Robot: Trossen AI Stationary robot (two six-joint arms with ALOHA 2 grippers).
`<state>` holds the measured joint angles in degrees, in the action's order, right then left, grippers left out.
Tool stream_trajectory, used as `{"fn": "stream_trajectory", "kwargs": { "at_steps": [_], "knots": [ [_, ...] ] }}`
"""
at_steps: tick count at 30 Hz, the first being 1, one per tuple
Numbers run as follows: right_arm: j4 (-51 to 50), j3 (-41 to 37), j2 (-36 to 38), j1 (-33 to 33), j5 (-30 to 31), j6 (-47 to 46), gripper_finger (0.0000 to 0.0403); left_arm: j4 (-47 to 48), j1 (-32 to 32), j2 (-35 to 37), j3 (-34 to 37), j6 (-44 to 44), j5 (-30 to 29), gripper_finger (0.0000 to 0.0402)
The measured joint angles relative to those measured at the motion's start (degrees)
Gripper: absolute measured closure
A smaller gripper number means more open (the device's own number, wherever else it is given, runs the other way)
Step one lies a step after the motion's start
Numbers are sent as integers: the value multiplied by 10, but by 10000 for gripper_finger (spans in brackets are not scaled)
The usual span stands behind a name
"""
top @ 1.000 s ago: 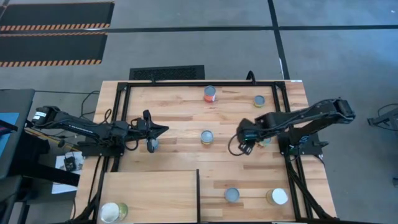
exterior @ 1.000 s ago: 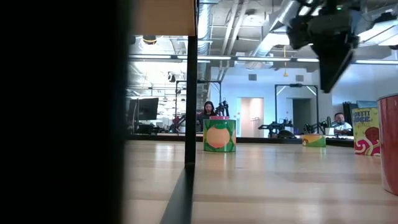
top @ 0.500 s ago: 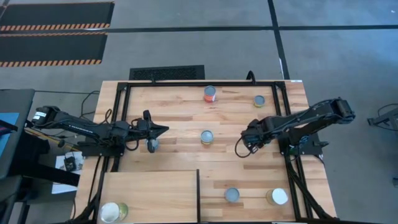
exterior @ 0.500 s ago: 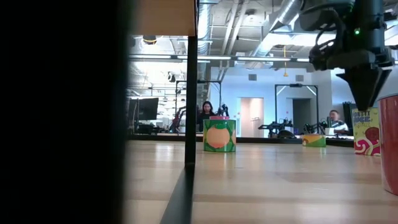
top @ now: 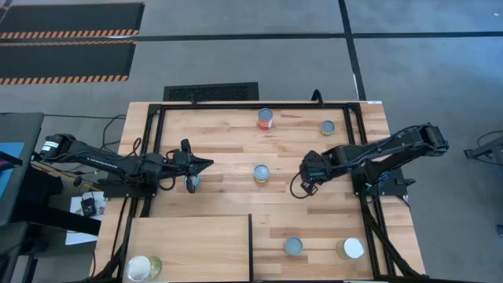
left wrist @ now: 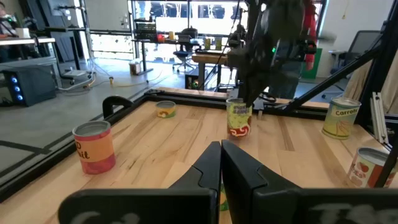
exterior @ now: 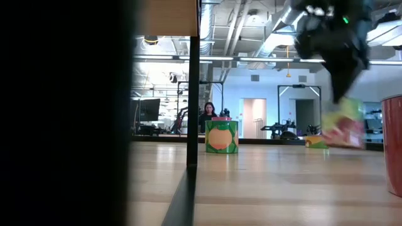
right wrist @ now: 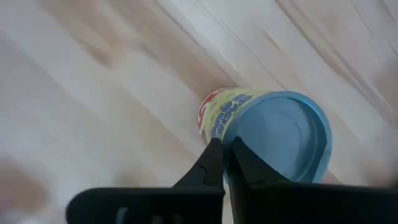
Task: Pick and place cans onto a shelf
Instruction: Put the canned spaghetti sauce on the shelf
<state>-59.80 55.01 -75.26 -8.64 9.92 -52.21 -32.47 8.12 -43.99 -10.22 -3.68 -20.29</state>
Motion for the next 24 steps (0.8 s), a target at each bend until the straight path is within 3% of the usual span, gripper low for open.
{"fn": "stream_trajectory", "kwargs": {
  "at_steps": [5,9,17,24],
  "knots": [
    [7,95,-12,0,40,60,375,0,0,0,0,-2,0,401],
    [24,199,-49,0,57,158,378,0,0,0,0,-2,-10,401],
    [52,461,-197,-26,47,393,381,2,0,0,0,-5,-24,401],
    [50,674,-340,-80,-16,528,382,9,0,0,0,-5,-37,401]
  ]
}}
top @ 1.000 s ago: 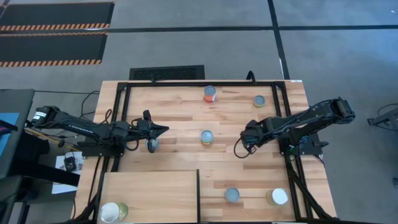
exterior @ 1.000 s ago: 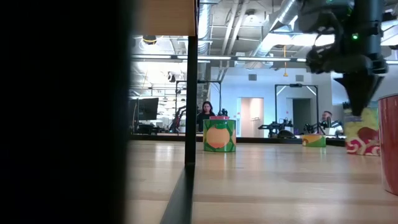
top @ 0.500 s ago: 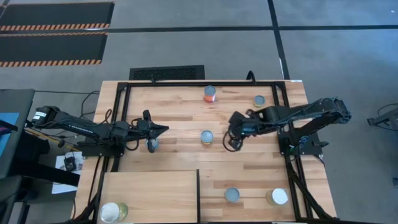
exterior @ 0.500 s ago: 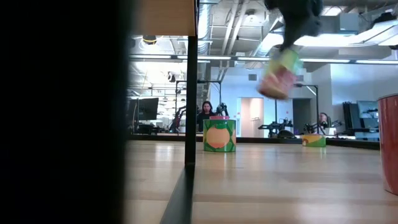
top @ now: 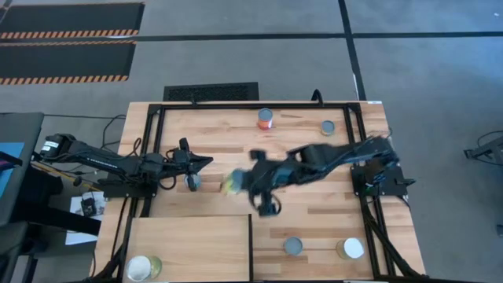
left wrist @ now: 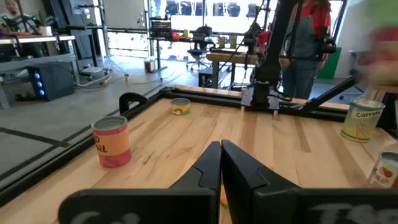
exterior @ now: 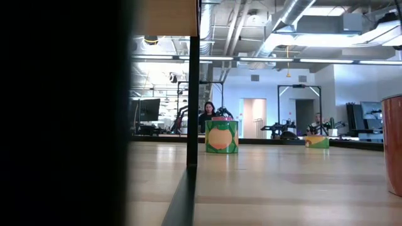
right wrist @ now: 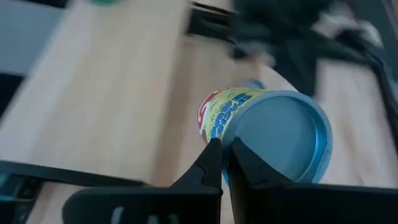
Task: Pick and place cans onto a shelf
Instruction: Put the canned spaghetti sauce on the shelf
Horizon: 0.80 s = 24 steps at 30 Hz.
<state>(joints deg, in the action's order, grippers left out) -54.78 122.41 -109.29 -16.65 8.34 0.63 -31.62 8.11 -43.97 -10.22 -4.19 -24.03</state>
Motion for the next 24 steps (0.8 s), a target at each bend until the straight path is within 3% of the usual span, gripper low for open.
{"fn": "stream_trajectory", "kwargs": {
  "at_steps": [6,13,24],
  "knots": [
    [1,124,-104,-51,-55,87,382,1,0,0,0,-1,0,401],
    [39,115,-141,-88,-70,161,383,6,0,0,0,-3,0,401],
    [12,113,-157,-99,-69,179,382,11,0,0,0,-12,1,401]
  ]
}}
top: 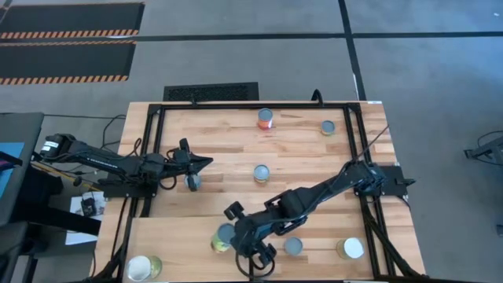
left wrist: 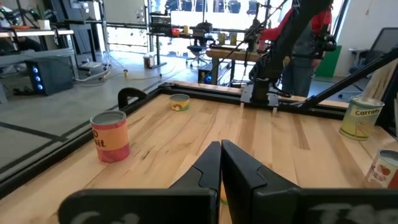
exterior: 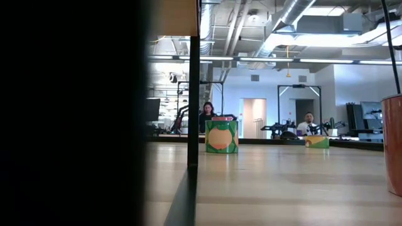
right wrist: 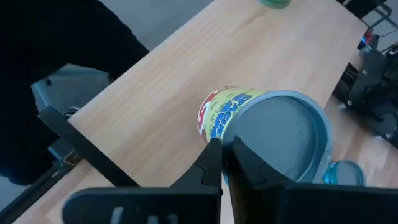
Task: Pick and place cans onto a shelf
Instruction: Put the canned spaghetti sauce on the shelf
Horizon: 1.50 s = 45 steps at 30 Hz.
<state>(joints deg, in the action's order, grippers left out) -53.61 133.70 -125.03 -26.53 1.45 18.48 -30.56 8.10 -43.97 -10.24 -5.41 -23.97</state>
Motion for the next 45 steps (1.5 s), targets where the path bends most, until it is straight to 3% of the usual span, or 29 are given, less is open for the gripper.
{"fn": "stream_trajectory", "kwargs": {
  "at_steps": [15,25,34,39,45],
  "knots": [
    [-58,1,0,0,32,0,379,1,0,0,0,0,0,401],
    [-42,1,1,0,32,0,319,1,0,0,0,0,0,401],
    [-15,0,8,-1,32,0,301,2,0,0,0,0,0,401],
    [-43,0,39,-5,32,-4,320,5,0,0,0,1,6,401],
    [-111,1,59,15,21,-34,392,8,0,0,0,2,13,401]
  ]
}}
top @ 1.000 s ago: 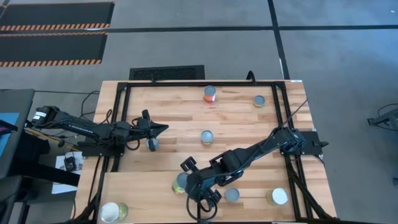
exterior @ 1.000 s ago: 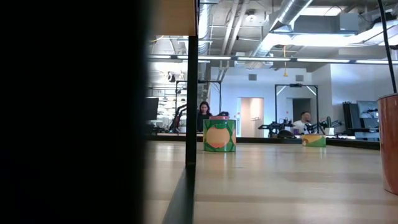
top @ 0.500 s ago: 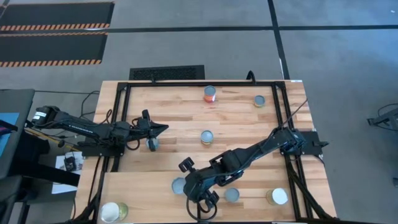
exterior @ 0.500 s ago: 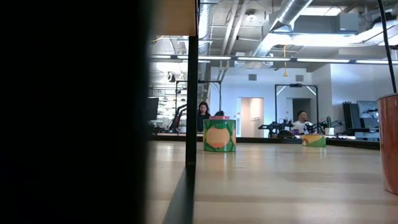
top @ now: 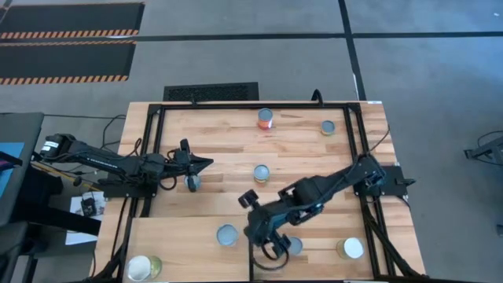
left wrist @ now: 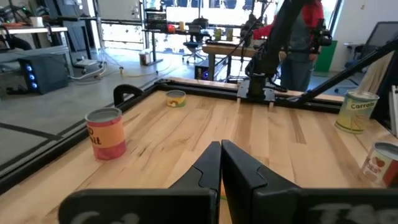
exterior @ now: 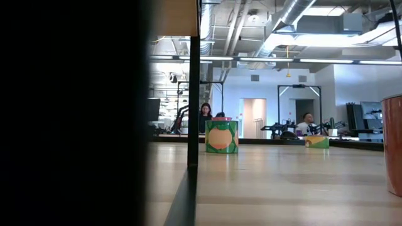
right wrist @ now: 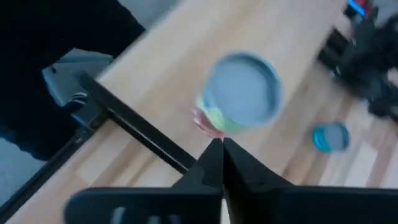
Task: Pick and place cans onto a shelf
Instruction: Put the canned spaghetti sauce on the shelf
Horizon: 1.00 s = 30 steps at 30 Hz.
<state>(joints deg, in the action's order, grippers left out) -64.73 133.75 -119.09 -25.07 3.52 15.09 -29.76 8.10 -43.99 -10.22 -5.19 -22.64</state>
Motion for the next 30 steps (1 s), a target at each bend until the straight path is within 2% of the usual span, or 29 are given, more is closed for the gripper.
{"fn": "stream_trajectory", "kwargs": {
  "at_steps": [4,10,18,23,26,30],
  "knots": [
    [5,-15,-1,21,-6,3,390,0,0,0,0,8,14,401],
    [110,-151,39,44,-37,13,397,11,0,0,0,9,14,401],
    [346,-442,212,66,-27,-15,399,34,0,0,0,4,15,401],
    [536,-659,317,99,-5,-52,398,37,0,0,-7,12,51,401],
    [661,-772,361,120,-4,-69,399,46,0,0,-31,26,68,401],
    [814,-900,393,146,-6,-95,398,145,0,0,-97,45,96,401]
  ]
}}
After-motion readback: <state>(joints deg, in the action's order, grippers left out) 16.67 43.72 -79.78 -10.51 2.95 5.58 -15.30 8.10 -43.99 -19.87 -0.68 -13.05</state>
